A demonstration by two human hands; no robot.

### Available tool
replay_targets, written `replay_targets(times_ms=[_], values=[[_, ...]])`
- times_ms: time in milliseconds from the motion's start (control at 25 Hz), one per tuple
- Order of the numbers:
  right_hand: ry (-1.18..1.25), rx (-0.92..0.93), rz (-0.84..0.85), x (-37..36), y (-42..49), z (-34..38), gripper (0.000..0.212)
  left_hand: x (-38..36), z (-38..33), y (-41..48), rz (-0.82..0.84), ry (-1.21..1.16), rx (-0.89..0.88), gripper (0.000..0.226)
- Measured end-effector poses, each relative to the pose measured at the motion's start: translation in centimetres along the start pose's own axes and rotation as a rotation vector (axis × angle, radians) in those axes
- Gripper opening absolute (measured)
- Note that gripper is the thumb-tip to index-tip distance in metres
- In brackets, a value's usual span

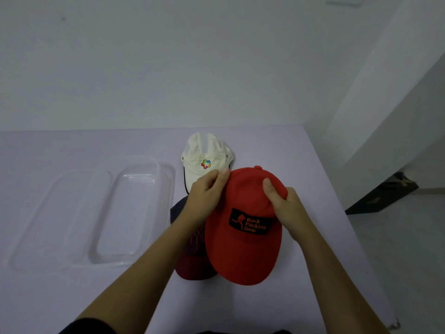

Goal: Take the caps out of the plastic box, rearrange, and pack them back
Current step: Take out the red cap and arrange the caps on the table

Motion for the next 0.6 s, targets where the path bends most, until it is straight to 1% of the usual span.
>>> replay_targets(times_ms=[40, 80, 160, 240, 320, 360, 440, 480, 520, 600], values=[[0.015, -0.004, -0.019, 0.1, -0.1, 0.0, 0.061, -0.1, 0.4, -0.7, -0.083, -0.027, -0.032, 0.06], [0.015, -0.005, -0.02, 0.1, -0.1, 0.0, 0.067, -0.4, 0.6, -1.3, -0.137, -0.058, -0.061, 0.062], [0.015, 0.007, 0.016, -0.3, -0.1, 0.4, 0.081, -0.3, 1.0, -1.9, -0.242, -0.153, -0.088, 0.053], [0.009, 0.019, 0.04, -0.8, -0.1, 0.9, 0.086, 0.4, 1.3, -1.5, -0.315, -0.271, -0.057, 0.043], [0.019, 0.026, 0.033, -0.8, 0.2, 1.1, 0.081, 1.0, 1.9, -0.9, -0.301, -0.358, -0.016, 0.043], [0.02, 0.024, 0.025, -0.6, 0.3, 1.0, 0.077, 1.1, 2.1, -0.9, -0.264, -0.374, -0.03, 0.043], [0.03, 0.01, 0.008, -0.1, 0.5, 0.7, 0.069, 0.7, 2.0, -1.1, -0.153, -0.294, -0.103, 0.045], [0.035, -0.002, 0.01, -0.1, 0.5, 0.5, 0.066, 0.3, 1.7, -1.3, -0.104, -0.243, -0.134, 0.041], [0.036, -0.006, 0.018, -0.1, 0.5, 0.5, 0.063, 0.2, 1.6, -1.5, -0.094, -0.202, -0.146, 0.038], [0.023, -0.01, 0.024, -0.3, 0.5, 0.6, 0.062, 0.5, 1.8, -1.4, -0.15, -0.143, -0.134, 0.037]])
Point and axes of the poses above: each hand's wrist, its own y-axis towards the middle knuckle, its own x-axis out of the back of the hand, z = x × y, the point moved 7 cm from there along y, towards the middle knuckle, and after that the axes turned 12 degrees about z, right-handed, at the moved point
